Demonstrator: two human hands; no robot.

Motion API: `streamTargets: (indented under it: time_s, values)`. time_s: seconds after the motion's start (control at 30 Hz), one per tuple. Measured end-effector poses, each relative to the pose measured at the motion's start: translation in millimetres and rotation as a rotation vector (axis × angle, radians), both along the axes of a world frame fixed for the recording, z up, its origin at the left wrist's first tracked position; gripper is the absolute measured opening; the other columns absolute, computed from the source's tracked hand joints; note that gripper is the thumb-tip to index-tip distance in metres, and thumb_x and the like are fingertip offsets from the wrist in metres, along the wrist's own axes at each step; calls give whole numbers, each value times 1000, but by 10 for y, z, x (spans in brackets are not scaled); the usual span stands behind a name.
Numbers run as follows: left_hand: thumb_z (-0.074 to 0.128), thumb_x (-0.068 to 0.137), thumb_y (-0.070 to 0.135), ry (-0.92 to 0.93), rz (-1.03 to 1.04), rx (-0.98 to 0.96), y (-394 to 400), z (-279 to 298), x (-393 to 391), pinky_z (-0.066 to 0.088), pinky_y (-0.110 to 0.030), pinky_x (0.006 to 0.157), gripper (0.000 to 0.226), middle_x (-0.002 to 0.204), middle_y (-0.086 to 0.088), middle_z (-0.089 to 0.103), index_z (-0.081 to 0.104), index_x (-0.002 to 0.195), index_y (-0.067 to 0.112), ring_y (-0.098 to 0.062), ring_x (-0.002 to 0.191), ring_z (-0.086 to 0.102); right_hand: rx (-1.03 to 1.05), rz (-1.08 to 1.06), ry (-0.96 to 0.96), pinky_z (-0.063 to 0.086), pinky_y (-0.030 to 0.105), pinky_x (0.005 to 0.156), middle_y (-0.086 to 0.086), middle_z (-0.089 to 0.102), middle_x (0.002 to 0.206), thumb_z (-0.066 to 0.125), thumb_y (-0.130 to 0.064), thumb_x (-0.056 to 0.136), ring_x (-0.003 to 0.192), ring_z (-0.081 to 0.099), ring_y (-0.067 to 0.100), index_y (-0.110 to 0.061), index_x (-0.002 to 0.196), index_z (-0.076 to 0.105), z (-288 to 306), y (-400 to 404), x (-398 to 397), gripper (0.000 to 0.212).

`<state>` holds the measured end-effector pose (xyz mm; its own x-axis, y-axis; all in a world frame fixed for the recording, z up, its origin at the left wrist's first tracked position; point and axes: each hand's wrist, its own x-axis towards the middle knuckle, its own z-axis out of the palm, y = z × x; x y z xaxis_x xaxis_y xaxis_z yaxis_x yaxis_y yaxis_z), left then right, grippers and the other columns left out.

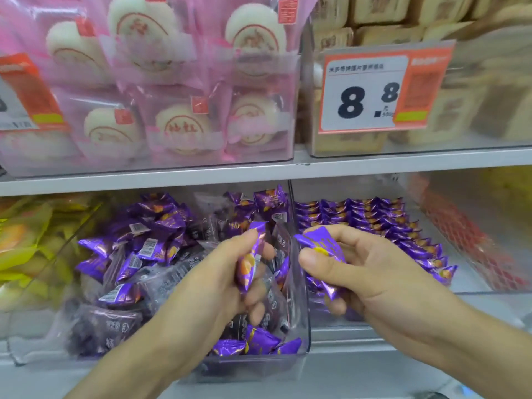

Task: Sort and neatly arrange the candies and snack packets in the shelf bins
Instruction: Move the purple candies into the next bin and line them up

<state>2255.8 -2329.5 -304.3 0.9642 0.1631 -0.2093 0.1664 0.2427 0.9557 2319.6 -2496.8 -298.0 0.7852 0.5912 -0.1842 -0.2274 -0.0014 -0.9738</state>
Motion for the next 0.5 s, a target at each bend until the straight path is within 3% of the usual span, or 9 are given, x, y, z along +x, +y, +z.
streamTargets:
  time_s: [0.07, 0.13, 0.2, 0.3, 0.37, 0.5]
  values:
    - [63, 61, 34, -23, 27, -50, -23, -8, 56, 34, -28, 42, 38, 59, -10, 38, 53, 81, 3, -22, 45, 34, -3, -26, -35, 37, 23, 42, 2, 67, 73, 83, -29, 60, 43, 43, 15, -15, 96, 72, -28, -67, 13, 40]
    - [77, 69, 30, -101, 37, 68, -9, -95, 73, 40, -35, 46, 34, 67, -14, 56, 58, 83, 6, -27, 50, 50, -6, -70, -58, 35, 22, 40, 3, 68, 71, 85, -25, 55, 43, 45, 12, -11, 95, 71, -40, -118, 16, 44]
    - [75, 74, 31, -149, 31, 143, -27, -132, 39, 49, -33, 51, 37, 80, -17, 70, 63, 94, 2, -28, 61, 63, -3, -100, -49, 34, 18, 38, 5, 70, 71, 86, -19, 50, 44, 49, 10, -7, 96, 69, -48, -160, 20, 51]
    - [78, 79, 26, -157, 16, 152, -99, -123, 39, 54, -29, 51, 42, 83, -22, 72, 61, 103, -5, -30, 61, 67, -24, -105, -48, 36, 17, 38, 5, 72, 76, 89, -23, 44, 46, 54, 10, -7, 97, 68, -49, -222, 22, 59]
    - [72, 72, 27, -146, 7, 166, -148, -110, 46, 53, -28, 48, 44, 84, -22, 72, 62, 103, -3, -29, 57, 67, -19, -108, -52, 35, 17, 37, 6, 70, 77, 93, -28, 42, 44, 52, 10, -8, 94, 69, -57, -250, 35, 60]
    - [64, 79, 32, -121, 25, 122, -218, -111, 81, 58, -30, 57, 34, 83, -26, 72, 72, 92, 1, -31, 66, 70, 38, -99, -71, 41, 22, 42, 10, 73, 85, 95, -35, 47, 55, 51, 23, -14, 93, 74, -107, -292, 91, 54]
